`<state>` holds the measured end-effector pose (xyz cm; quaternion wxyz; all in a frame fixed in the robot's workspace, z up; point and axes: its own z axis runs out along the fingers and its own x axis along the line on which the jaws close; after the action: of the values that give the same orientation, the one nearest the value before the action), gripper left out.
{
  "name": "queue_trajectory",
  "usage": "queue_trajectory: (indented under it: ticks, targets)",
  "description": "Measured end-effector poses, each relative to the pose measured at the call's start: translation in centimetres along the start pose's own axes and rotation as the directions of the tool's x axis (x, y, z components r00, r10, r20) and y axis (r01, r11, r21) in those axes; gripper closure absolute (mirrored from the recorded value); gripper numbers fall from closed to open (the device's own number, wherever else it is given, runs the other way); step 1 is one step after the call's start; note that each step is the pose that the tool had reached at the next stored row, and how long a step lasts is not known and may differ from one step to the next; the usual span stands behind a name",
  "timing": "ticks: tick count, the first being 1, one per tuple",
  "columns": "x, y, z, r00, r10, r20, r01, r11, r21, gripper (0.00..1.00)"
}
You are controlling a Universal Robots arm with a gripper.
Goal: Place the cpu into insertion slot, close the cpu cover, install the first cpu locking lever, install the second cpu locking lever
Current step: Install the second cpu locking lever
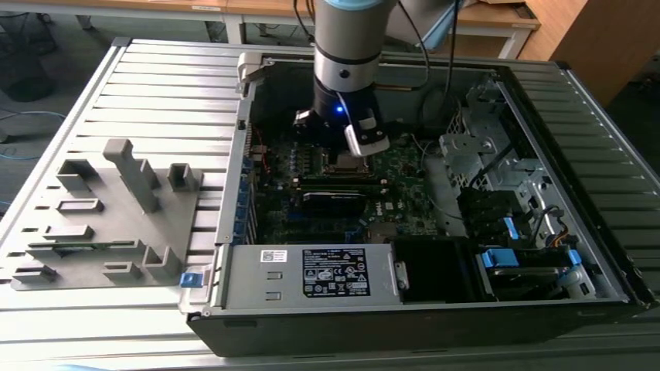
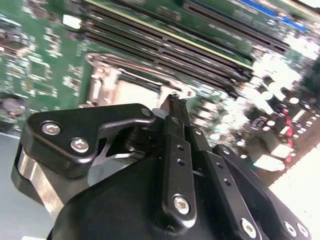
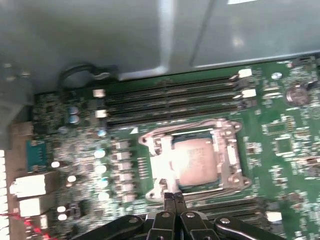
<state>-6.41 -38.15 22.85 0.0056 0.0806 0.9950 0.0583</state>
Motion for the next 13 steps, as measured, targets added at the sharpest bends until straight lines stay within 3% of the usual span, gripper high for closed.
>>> queue_trajectory:
  ticks: [3, 5, 13]
  targets:
    - [-1.33, 0.23, 0.07, 1.0000, 0.000, 0.0001, 0.000, 1.0000, 0.0000, 0.89]
    - [-1.80, 0.38, 0.11, 1.0000, 0.000, 0.0000, 0.000, 1.0000, -0.0001, 0.89]
    - [-1.75, 1.84, 0.38, 1.0000, 0.000, 0.0000, 0.000, 1.0000, 0.0000, 0.89]
